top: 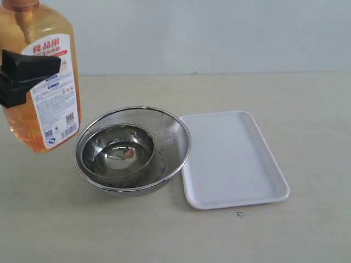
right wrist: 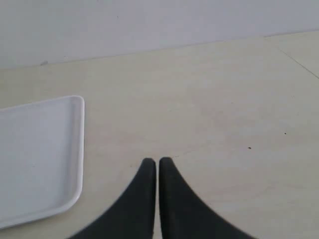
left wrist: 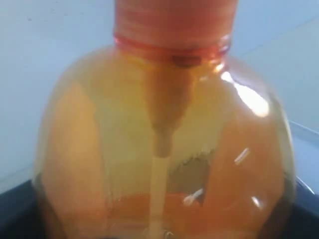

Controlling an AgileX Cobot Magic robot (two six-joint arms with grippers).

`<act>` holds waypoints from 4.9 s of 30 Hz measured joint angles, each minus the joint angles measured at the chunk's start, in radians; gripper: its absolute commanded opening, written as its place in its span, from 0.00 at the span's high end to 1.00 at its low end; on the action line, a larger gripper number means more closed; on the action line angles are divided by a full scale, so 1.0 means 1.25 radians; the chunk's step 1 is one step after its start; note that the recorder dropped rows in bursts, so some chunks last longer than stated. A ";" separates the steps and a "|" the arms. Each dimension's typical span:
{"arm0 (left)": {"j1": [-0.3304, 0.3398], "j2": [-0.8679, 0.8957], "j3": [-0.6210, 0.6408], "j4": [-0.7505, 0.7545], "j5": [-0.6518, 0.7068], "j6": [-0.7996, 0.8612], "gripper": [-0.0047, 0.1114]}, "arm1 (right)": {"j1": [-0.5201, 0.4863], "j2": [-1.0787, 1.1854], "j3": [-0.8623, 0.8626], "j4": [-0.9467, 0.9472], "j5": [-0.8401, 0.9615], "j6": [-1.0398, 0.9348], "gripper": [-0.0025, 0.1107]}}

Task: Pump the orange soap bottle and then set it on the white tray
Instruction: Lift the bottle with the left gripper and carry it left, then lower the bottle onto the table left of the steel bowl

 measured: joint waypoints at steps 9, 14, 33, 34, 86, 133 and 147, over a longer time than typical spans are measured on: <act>0.029 0.002 -0.043 -0.017 -0.113 -0.096 0.88 | 0.000 0.000 0.000 0.000 0.000 0.000 0.98; 0.081 0.014 -0.043 -0.017 -0.135 -0.165 0.88 | 0.000 0.000 0.000 0.000 0.000 0.000 0.98; 0.095 0.235 -0.059 -0.017 -0.089 -0.187 0.88 | 0.000 0.000 0.000 0.000 -0.001 0.000 0.98; 0.095 0.254 -0.059 -0.017 -0.089 -0.181 0.88 | 0.000 0.000 0.000 0.000 -0.001 0.000 0.98; 0.098 0.403 -0.089 -0.017 0.011 -0.188 0.39 | 0.000 0.000 0.000 0.000 -0.001 0.000 0.98; 0.098 0.372 -0.073 0.094 0.033 -0.271 0.14 | 0.000 0.000 0.000 0.000 -0.001 0.000 0.98; 0.098 0.372 -0.051 0.299 0.062 -0.423 0.14 | 0.000 0.000 0.000 0.000 -0.001 0.000 0.98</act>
